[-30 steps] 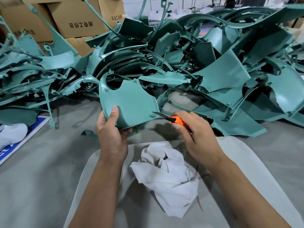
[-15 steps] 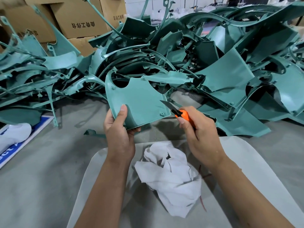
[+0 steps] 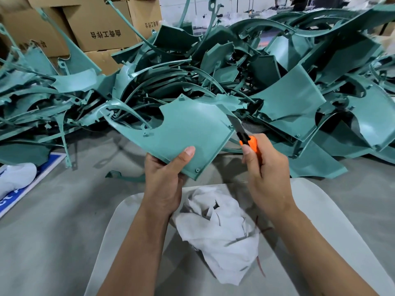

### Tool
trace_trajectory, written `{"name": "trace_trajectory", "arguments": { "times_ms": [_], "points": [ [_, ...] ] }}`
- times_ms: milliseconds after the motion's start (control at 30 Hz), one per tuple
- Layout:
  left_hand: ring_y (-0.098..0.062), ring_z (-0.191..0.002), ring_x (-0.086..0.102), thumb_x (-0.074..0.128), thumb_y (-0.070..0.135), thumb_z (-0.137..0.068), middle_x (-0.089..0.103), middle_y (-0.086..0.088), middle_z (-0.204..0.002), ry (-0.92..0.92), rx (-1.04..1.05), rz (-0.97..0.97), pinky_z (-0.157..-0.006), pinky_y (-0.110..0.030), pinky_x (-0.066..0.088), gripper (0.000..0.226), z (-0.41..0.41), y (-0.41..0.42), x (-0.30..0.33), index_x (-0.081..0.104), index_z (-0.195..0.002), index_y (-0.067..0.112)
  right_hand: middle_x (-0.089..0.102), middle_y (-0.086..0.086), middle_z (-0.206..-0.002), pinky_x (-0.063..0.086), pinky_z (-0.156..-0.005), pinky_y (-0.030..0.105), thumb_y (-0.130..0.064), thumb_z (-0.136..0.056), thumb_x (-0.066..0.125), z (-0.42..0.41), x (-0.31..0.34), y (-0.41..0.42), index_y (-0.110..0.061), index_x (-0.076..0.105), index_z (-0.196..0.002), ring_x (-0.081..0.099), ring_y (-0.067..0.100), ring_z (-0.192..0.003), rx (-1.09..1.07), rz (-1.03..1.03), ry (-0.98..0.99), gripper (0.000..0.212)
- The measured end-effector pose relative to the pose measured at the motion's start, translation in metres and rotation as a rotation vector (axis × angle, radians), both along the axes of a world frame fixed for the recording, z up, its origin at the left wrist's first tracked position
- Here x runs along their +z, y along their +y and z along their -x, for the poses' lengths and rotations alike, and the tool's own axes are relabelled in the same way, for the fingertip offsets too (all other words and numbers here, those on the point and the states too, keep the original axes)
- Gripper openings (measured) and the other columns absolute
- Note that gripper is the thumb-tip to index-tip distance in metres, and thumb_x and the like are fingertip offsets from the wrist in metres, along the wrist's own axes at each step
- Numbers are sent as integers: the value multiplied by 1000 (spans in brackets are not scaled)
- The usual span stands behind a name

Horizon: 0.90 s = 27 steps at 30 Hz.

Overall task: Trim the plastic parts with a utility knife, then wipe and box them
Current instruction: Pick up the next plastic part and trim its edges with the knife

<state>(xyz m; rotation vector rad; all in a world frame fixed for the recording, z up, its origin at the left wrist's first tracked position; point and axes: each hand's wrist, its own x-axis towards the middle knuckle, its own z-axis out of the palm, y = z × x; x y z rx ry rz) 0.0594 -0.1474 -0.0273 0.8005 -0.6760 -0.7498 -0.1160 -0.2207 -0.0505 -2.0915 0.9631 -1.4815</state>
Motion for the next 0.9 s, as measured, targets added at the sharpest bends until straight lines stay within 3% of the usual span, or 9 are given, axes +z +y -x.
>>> {"name": "trace_trajectory", "arguments": {
  "times_ms": [133,300,533,733,900],
  "points": [
    [-18,-92,76,74,-2,-71,79,2,-98,4,47,-7,-77,-36,63,41,2,0,-1,81,-86,35,52,7,-68,38,-54,46,-25,-111,46,2,-1,-3,-12,49,-90,45,26,-58,-59,-28,-58,25],
    [-23,-97,76,77,-4,-69,79,-1,-104,49,69,-38,-80,-41,64,52,0,-1,-2,63,-113,19,49,4,-67,38,-54,47,-28,-111,46,1,-2,-7,-16,47,-89,44,25,-58,-80,-35,-37,25],
    [-23,-94,76,82,-4,-69,78,-6,-106,54,9,-51,-76,-35,63,52,5,-1,-3,66,-116,11,45,1,-66,36,-53,44,-26,-111,48,-2,-4,-9,-14,47,-90,41,25,-59,-65,-22,-8,24],
    [-24,-93,76,73,-5,-78,77,-11,-109,145,-44,-62,-74,-33,62,44,12,-2,-4,66,-120,7,44,-1,-66,33,-54,34,-26,-110,48,-2,-1,-5,-14,47,-89,40,20,-59,-17,-22,-14,24],
    [-26,-97,75,72,2,-78,74,-16,-118,205,-31,-67,-75,-34,62,58,15,-3,-2,59,-134,-1,45,-5,-67,32,-56,28,-27,-110,47,-1,2,-1,-15,49,-90,41,15,-60,27,-7,6,23]
  ]
}}
